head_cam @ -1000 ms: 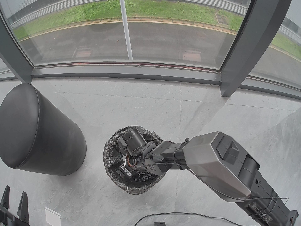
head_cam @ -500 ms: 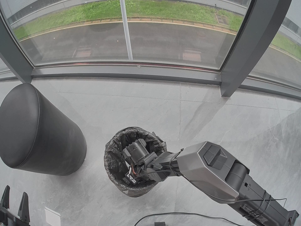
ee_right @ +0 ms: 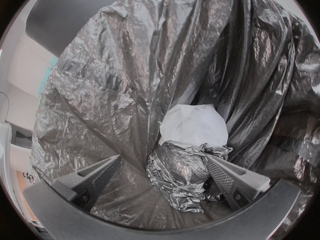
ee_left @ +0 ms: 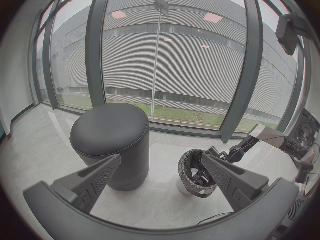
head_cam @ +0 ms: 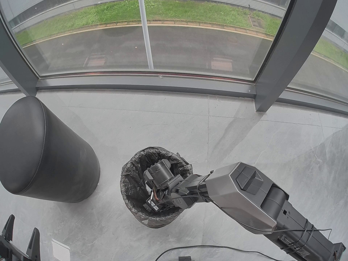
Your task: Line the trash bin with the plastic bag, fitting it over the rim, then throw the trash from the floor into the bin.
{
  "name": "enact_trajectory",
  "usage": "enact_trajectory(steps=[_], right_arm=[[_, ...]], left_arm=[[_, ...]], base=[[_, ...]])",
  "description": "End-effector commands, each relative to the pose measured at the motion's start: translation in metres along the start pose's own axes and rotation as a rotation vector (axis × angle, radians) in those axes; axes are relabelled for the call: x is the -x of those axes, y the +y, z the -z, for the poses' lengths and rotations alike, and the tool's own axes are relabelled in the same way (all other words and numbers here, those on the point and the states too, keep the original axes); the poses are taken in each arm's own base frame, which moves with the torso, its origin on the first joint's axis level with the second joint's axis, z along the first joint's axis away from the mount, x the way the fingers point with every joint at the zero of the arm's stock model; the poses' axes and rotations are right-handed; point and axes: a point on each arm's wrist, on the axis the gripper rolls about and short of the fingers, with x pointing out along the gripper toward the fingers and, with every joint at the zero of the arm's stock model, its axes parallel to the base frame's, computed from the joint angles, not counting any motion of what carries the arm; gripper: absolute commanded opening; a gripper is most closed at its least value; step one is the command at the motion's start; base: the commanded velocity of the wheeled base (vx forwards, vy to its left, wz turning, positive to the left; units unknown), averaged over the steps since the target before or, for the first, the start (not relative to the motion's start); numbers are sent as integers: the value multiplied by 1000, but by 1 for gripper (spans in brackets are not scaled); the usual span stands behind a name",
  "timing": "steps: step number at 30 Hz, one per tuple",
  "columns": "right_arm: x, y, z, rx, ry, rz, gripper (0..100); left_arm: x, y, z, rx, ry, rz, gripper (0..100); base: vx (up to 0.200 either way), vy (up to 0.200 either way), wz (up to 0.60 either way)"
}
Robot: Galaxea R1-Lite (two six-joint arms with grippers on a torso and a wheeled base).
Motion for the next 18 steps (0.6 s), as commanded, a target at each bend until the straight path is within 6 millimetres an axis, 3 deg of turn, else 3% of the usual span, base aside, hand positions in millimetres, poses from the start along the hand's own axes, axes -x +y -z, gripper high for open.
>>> enact_trajectory(steps=[1, 6, 15, 18], right_arm=[[10, 2, -10, 4, -27, 0, 100], [31, -2, -28, 2, -71, 5, 100], [68, 8, -57, 25, -145, 4, 100], [96, 11, -74, 54, -191, 3, 100]], left_arm=[[0, 1, 5, -36, -1, -13, 100], [0, 3, 5, -143, -2, -111, 100], [1, 1, 13, -91, 91, 17, 100], [1, 1, 13, -85, 81, 17, 100]], base=[[0, 0, 0], [0, 0, 0], [0, 0, 0], [0, 0, 0]])
